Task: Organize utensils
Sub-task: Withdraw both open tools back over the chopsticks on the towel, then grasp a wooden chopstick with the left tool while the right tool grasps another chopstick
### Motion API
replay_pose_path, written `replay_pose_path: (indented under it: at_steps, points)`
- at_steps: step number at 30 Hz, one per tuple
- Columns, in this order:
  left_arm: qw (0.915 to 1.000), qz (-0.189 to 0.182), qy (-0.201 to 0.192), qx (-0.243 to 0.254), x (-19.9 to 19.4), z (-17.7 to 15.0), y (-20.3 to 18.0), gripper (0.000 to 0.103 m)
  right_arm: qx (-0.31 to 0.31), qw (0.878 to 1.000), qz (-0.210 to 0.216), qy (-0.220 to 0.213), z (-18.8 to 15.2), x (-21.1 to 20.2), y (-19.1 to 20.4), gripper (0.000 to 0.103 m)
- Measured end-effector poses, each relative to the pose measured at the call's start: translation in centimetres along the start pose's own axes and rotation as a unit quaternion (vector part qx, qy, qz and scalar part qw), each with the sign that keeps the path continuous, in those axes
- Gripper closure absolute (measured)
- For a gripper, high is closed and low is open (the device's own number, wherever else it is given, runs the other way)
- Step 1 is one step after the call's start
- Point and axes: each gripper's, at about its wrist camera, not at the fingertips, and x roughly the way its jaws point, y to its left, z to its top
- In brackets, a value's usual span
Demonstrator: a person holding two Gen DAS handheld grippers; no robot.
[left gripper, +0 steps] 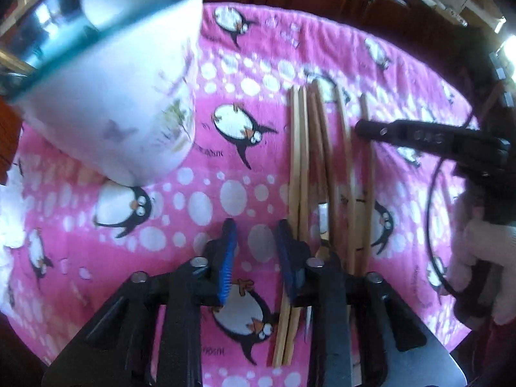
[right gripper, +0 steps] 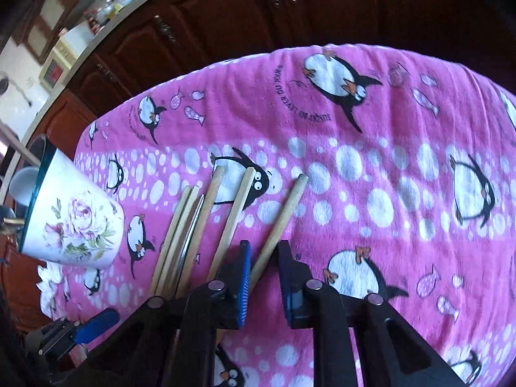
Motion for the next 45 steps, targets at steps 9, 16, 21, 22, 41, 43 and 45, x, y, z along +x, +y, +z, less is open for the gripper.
replay_pose_path:
  at_steps: [9, 16, 21, 22, 41, 43, 45]
  points:
    - [0.9991, -0.039, 0.006, -0.016, -0.7, 0.6, 0.8, 0.1, -0.025, 1.0, -0.001, 0.004, -0.3, -0.3, -0.5, 0.091]
    - [0.9985, -0.054, 0.007, 0.009, -0.7, 1.3, -0.5, 0.1, -0.018, 1.0, 0.016, 0.013, -1.4, -1.4, -1.4, 0.091]
    - [0.998, -0.062, 0.01, 0.003, -0.1, 1.2, -1.0, 0.1, -0.014, 1.0, 0.021, 0.014, -2.0, -2.0, -1.6, 0.091]
    - [0.9978, -0.065, 0.011, 0.002, -0.1, 1.2, -1.2, 0.099, -0.015, 1.0, 0.022, 0.016, -2.1, -2.0, -1.6, 0.091]
    - [0.9982, -0.059, 0.013, -0.008, -4.6, -4.5, 3.9, 0.103, -0.046, 0.995, 0.07, 0.047, -6.9, -5.5, -0.9, 0.096]
    - [0.9978, -0.066, 0.008, -0.004, -4.9, -4.6, 3.9, 0.103, -0.042, 0.996, 0.063, 0.056, -8.0, -5.6, -1.2, 0.096]
    - [0.9979, -0.065, 0.0, 0.0, -4.8, -4.1, 3.4, 0.103, -0.037, 0.996, 0.052, 0.057, -8.6, -5.4, -1.6, 0.096]
